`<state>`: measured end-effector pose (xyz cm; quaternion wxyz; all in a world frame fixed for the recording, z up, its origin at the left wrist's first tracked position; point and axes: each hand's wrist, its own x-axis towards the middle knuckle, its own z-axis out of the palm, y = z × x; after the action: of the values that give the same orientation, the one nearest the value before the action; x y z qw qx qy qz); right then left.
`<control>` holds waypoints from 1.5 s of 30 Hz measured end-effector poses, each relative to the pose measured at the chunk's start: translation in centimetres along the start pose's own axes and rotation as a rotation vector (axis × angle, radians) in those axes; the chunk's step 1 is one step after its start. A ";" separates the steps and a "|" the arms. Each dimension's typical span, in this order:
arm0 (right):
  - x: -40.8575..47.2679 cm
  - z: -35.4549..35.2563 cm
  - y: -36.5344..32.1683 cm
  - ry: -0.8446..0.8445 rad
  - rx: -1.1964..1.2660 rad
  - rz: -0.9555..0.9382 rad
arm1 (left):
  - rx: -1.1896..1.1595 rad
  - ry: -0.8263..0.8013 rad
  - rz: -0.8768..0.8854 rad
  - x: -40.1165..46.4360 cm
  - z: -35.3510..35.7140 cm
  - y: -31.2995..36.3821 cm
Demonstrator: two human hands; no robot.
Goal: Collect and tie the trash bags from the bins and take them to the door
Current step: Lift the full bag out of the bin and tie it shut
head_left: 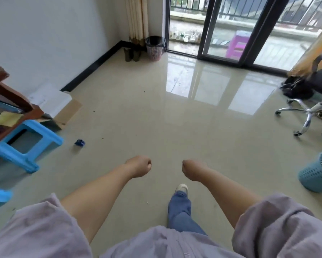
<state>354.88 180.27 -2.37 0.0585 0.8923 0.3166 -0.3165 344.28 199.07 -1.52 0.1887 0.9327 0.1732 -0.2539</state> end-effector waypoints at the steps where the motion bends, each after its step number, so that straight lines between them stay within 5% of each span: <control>1: 2.3 -1.5 0.6 0.001 -0.001 -0.002 | 0.003 0.002 0.000 2.6 -1.3 -0.1; 12: 25.9 -21.2 8.1 0.011 -0.133 -0.064 | -0.062 0.054 -0.050 26.3 -18.1 0.2; 29: 61.4 -48.2 2.1 0.055 -0.069 -0.082 | -0.043 0.022 -0.063 59.8 -45.7 -12.7; 45: 93.9 -74.5 4.3 0.099 -0.097 -0.109 | -0.109 0.066 -0.097 93.6 -68.9 -19.2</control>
<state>453.03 249.13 -0.19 0.0689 0.8844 0.3821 -0.2590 440.31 267.37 -1.94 0.2208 0.9195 0.2377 -0.2219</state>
